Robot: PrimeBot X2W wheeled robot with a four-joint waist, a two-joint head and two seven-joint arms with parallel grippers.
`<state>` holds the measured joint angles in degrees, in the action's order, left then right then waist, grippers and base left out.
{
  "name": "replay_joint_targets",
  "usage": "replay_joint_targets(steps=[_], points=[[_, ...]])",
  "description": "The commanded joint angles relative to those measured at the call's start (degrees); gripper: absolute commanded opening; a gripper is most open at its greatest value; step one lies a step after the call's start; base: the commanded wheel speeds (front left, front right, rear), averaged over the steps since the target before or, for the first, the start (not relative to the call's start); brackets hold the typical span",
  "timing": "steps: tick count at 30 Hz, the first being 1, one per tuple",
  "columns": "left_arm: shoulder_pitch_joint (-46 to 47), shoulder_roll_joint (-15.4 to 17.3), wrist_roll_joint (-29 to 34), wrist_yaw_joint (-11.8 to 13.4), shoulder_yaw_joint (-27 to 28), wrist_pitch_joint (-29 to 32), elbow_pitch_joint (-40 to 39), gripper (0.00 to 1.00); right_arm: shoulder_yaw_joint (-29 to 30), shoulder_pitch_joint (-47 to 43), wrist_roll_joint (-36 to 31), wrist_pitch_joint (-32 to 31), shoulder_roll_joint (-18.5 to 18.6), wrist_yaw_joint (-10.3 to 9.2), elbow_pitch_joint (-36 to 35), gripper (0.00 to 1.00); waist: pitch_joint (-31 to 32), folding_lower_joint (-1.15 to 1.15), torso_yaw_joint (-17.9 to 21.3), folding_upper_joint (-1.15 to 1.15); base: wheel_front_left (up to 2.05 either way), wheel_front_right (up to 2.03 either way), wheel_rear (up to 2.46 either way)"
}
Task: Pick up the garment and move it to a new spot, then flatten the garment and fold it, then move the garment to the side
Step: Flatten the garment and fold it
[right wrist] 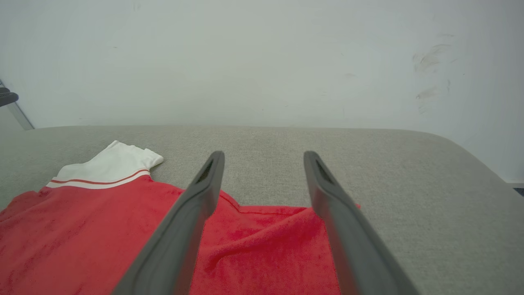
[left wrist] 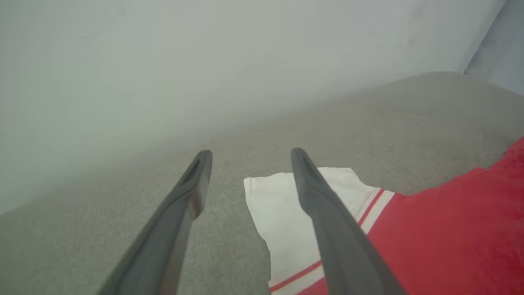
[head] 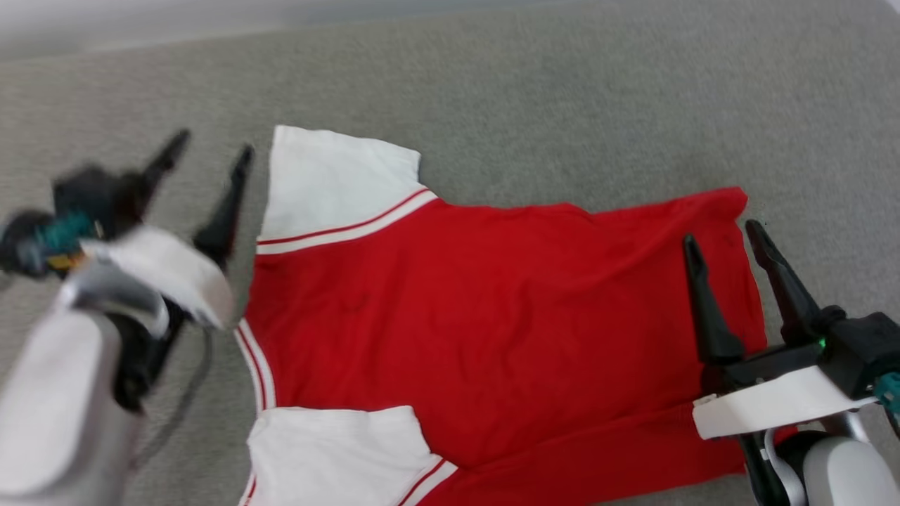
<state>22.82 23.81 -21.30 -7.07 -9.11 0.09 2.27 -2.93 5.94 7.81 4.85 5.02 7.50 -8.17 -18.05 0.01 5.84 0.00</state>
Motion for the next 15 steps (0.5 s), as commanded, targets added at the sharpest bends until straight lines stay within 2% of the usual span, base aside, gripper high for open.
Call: replay_joint_targets(steps=[1,3,6,7,8,12,15], points=[[6.10,3.54,-2.36,-0.29,-1.34,6.04,1.89,1.00,-0.85,1.50,-0.27,0.90,-0.79,-0.02,0.53,1.00,-4.32,-0.01,3.42,0.00,0.00,0.00,0.00],[10.51,6.30,-5.61,-0.32,-2.72,12.39,4.08,1.00,-1.45,2.10,-0.14,1.59,-1.19,-0.02,1.19,1.00,-5.82,-0.01,4.69,0.00,0.00,0.00,0.00],[17.82,12.42,-10.71,-0.24,-7.08,20.62,5.42,1.00,-2.66,3.19,0.34,2.83,-1.60,-0.02,2.03,1.00,-8.08,-0.01,6.50,0.00,0.00,0.00,0.00],[17.82,12.42,-10.71,-0.24,-7.08,20.62,5.42,1.00,-2.66,3.19,0.34,2.83,-1.60,-0.02,2.03,1.00,-8.08,-0.01,6.50,0.00,0.00,0.00,0.00],[19.87,14.15,-12.14,-0.25,-8.11,22.82,6.08,1.00,-2.91,3.41,0.53,3.10,-1.69,-0.02,2.37,1.00,-8.72,-0.01,7.07,0.00,0.00,0.00,0.00],[26.52,19.21,-17.79,-0.28,-12.24,33.89,9.83,1.00,-3.71,4.42,0.84,4.41,-2.01,-0.02,3.70,1.00,-10.88,-0.01,9.12,0.00,0.00,0.00,0.00],[30.24,20.47,-22.18,-0.28,-13.11,41.61,12.55,1.00,-4.16,5.01,1.22,5.12,-2.14,-0.02,4.77,1.00,-11.99,-0.01,10.37,0.00,0.00,0.00,0.00]])
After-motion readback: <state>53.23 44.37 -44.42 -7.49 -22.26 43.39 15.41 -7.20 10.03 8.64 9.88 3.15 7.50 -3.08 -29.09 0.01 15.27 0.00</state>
